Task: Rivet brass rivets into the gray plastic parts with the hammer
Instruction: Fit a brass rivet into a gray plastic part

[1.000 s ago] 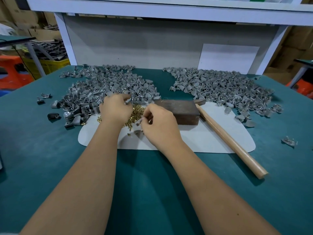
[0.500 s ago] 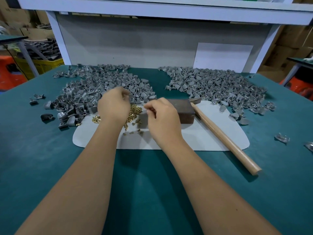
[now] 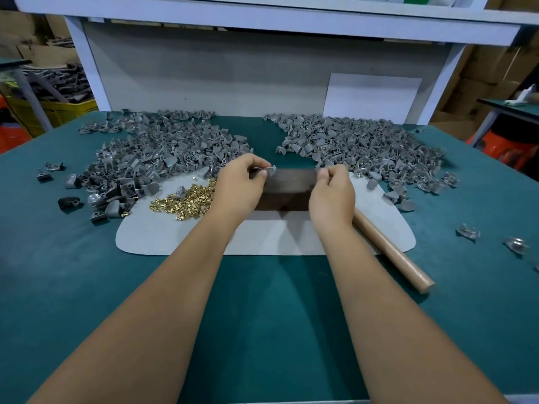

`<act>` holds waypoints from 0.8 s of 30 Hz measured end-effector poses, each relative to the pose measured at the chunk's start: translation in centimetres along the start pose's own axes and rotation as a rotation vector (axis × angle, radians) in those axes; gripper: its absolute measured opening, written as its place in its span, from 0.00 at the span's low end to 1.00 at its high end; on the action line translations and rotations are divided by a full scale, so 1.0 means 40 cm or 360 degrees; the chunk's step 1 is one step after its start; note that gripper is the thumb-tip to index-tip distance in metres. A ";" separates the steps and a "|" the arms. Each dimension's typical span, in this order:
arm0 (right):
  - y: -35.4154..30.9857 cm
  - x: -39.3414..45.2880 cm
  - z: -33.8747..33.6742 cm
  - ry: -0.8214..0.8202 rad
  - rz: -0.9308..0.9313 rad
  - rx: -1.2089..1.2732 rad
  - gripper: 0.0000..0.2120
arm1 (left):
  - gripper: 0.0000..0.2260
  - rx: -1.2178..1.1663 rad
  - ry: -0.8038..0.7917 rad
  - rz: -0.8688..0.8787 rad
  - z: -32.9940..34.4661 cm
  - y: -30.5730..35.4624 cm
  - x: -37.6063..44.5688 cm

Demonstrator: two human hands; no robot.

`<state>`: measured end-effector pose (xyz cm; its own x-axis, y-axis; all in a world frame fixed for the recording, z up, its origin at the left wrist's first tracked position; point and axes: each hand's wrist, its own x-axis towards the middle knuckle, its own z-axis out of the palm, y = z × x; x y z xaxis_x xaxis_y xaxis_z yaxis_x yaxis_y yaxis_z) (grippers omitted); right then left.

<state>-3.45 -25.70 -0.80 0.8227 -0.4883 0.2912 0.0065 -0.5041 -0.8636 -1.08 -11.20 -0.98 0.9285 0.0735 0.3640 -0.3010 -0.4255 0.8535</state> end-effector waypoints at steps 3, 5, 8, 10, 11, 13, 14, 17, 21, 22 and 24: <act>-0.004 -0.021 0.008 -0.0028 -0.0179 -0.0124 0.08 | 0.07 0.0049 0.0042 -0.0015 -0.006 0.005 0.001; -0.008 -0.030 0.009 -0.0033 -0.0288 -0.0172 0.07 | 0.06 0.0059 0.0103 -0.0044 -0.014 0.006 0.001; -0.012 -0.039 0.013 -0.0092 -0.0377 -0.0208 0.07 | 0.06 0.0108 0.0192 -0.0093 -0.029 0.000 0.003; -0.014 -0.040 0.016 -0.0084 -0.0390 -0.0243 0.08 | 0.06 0.0149 0.0196 -0.0090 -0.029 0.001 0.002; -0.016 -0.039 0.016 -0.0058 -0.0388 -0.0270 0.08 | 0.06 0.0168 0.0179 -0.0064 -0.025 0.004 0.000; -0.017 -0.036 0.015 0.0008 -0.0410 -0.0326 0.08 | 0.06 0.0230 0.0123 0.0026 -0.013 0.012 -0.008; -0.017 -0.035 0.015 0.0034 -0.0435 -0.0349 0.08 | 0.06 0.0249 0.0093 0.0068 -0.007 0.013 -0.012; -0.021 -0.033 0.019 0.0052 -0.0440 -0.0266 0.06 | 0.08 0.0155 0.0026 0.0094 0.002 0.010 -0.017; -0.030 -0.028 0.025 -0.0032 -0.0317 0.0039 0.05 | 0.12 -0.0031 0.0046 0.0058 -0.001 0.003 -0.016; -0.036 -0.024 0.027 -0.0069 -0.0276 0.0089 0.05 | 0.13 -0.0081 0.0048 0.0046 -0.001 0.003 -0.016; -0.050 -0.012 0.031 -0.0131 -0.0245 0.0132 0.07 | 0.14 -0.0159 0.0032 0.0035 -0.001 0.004 -0.015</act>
<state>-3.16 -23.59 0.27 0.8521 -0.3479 0.3909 0.1802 -0.5062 -0.8434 -1.69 -11.28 -1.07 0.9172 0.0835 0.3895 -0.3423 -0.3351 0.8778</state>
